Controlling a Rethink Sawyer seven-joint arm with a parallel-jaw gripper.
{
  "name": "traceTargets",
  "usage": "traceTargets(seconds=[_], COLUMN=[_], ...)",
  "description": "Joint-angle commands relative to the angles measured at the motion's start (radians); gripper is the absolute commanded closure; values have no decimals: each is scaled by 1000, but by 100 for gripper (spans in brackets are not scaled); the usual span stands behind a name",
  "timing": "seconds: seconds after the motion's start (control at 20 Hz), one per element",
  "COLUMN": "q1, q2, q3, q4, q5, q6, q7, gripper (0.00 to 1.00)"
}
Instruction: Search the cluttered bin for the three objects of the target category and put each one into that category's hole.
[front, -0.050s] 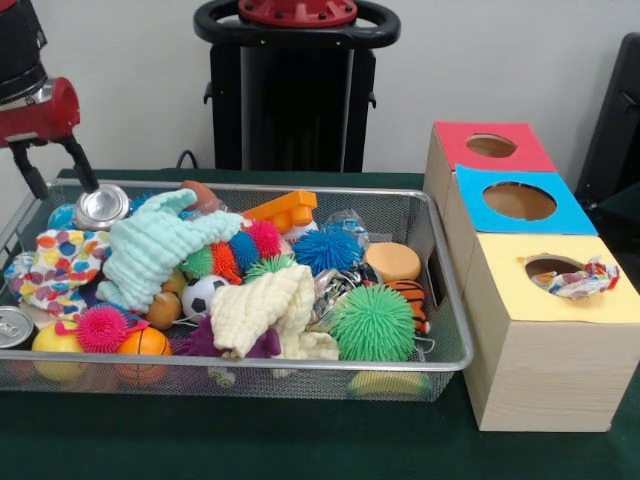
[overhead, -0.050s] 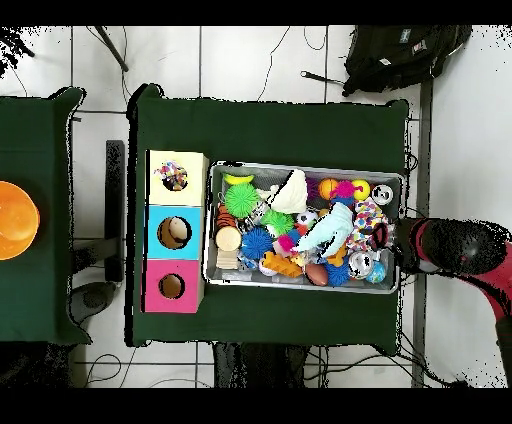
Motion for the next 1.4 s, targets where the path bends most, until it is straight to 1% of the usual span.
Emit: traceTargets(seconds=[0.05, 0.3, 0.55, 1.1, 1.4], q1=[-5, -7, 0, -1, -6], q2=[73, 97, 138, 201, 261], q3=[62, 64, 63, 62, 65], q4=[75, 54, 13, -5, -97], q5=[-33, -35, -43, -61, -62], q6=[-82, -76, -67, -98, -48], q7=[-93, -105, -118, -115, -167], gripper=[0, 0, 0, 0, 0])
